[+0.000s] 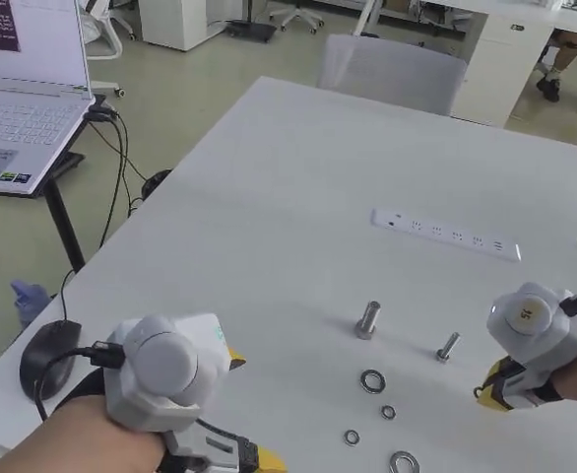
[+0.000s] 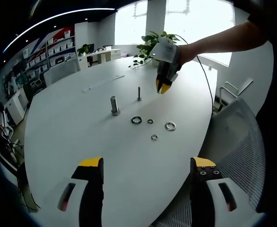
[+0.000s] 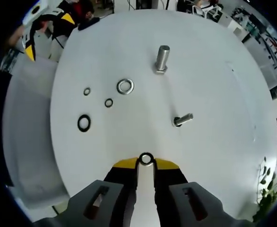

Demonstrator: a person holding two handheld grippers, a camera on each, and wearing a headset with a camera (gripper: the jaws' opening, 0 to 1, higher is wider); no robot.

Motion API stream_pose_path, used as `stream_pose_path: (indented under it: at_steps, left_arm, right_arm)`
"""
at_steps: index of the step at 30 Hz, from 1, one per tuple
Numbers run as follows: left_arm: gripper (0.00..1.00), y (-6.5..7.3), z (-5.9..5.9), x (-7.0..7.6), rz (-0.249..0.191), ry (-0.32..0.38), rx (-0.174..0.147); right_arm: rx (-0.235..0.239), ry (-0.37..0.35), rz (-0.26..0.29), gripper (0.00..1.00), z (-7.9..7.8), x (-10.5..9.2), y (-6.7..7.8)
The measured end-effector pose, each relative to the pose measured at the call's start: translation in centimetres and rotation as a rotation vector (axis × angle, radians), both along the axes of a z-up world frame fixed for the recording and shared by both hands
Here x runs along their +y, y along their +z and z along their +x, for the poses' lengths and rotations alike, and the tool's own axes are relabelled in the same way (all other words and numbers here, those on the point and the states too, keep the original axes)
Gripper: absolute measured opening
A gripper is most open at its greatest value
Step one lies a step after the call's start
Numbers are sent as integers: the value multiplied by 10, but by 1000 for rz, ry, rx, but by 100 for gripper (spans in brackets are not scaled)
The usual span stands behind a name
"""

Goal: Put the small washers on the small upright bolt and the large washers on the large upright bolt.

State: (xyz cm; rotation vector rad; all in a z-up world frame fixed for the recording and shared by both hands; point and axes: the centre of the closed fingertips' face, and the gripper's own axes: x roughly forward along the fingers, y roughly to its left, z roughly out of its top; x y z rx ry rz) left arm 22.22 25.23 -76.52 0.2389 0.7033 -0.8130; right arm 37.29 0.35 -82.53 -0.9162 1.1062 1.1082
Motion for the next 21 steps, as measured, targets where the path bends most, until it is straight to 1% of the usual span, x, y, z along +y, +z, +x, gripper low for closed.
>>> stream_pose_path:
  at_steps: [2, 4, 7, 9, 11, 15, 18, 21]
  left_arm:
    - [74, -1, -1, -1, 1, -3, 2]
    - [74, -3, -3, -3, 13, -9, 6]
    - [73, -2, -4, -5, 16, -10, 6]
    - [74, 0, -4, -8, 0, -4, 2]
    - [77, 4, -4, -11, -22, -2, -14]
    - [80, 3, -4, -11, -24, 2, -15]
    - [82, 3, -5, -11, -38, 10, -16]
    - [83, 1, -6, -10, -34, 11, -14]
  right_arm:
    - [-6, -1, 3, 13, 3, 0, 3]
    - [-13, 5, 1, 13, 6, 0, 6]
    - [-29, 6, -6, 13, 16, 2, 11]
    - [-39, 7, -8, 13, 21, 7, 18]
    - [-46, 4, -6, 13, 25, 12, 22]
    - [-56, 1, 0, 13, 33, 23, 30]
    - [-68, -17, 9, 13, 42, 30, 34]
    - [-57, -30, 20, 13, 45, 35, 34]
